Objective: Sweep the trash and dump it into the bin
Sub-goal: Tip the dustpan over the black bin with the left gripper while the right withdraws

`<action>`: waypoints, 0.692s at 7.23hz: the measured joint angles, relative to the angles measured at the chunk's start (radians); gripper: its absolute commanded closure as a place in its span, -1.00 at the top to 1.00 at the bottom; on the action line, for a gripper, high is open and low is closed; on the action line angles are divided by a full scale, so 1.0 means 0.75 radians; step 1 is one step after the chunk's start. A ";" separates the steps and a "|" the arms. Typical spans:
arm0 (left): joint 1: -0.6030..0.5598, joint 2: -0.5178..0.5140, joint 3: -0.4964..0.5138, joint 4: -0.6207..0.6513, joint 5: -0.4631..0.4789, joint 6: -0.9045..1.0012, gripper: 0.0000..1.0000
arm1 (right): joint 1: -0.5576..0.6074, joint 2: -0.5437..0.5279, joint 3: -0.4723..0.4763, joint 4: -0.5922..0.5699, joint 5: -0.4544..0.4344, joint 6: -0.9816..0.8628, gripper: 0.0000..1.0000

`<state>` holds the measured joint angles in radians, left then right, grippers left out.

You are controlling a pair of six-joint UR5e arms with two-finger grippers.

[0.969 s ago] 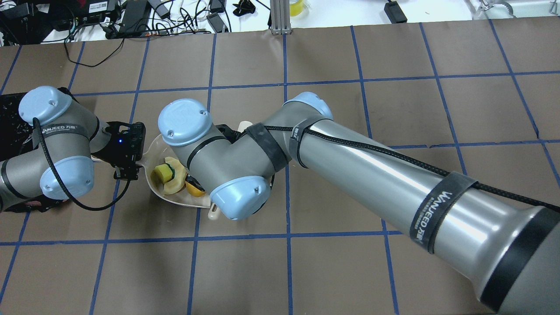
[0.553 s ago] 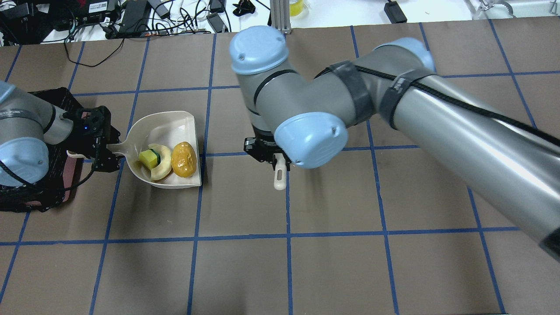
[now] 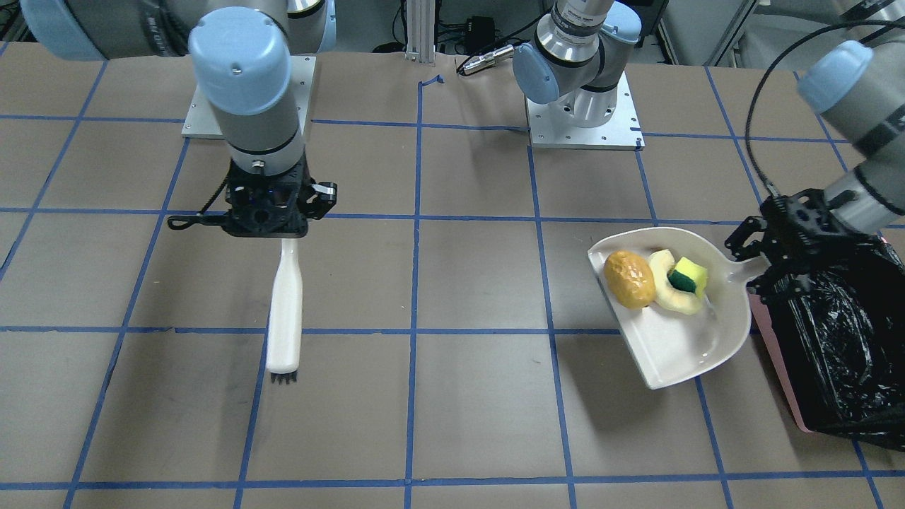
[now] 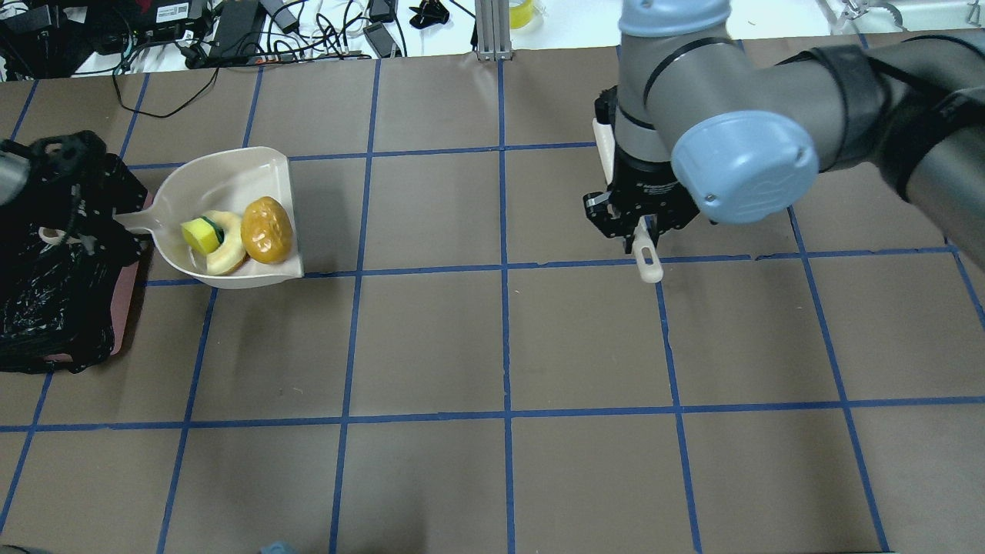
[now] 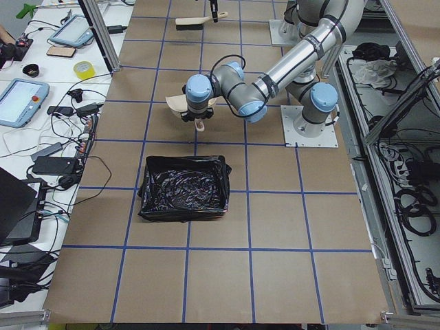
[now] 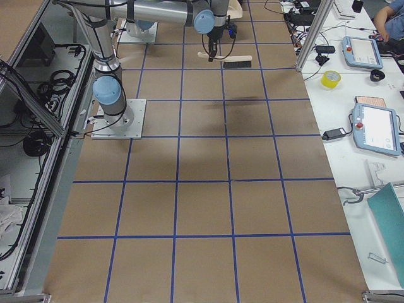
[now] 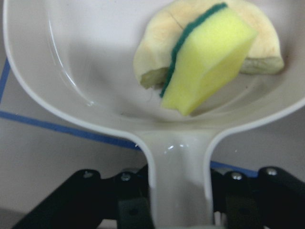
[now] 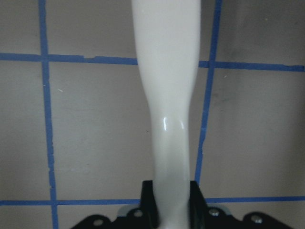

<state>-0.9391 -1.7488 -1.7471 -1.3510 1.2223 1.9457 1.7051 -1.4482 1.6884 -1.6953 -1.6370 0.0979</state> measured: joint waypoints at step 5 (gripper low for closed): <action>0.486 -0.050 0.232 -0.169 -0.007 -0.012 -1.00 | -0.599 0.065 0.091 -0.150 0.145 -0.560 -1.00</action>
<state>-0.5746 -1.7859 -1.5731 -1.4775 1.2170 1.9366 1.2557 -1.3991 1.7565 -1.8078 -1.5286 -0.3217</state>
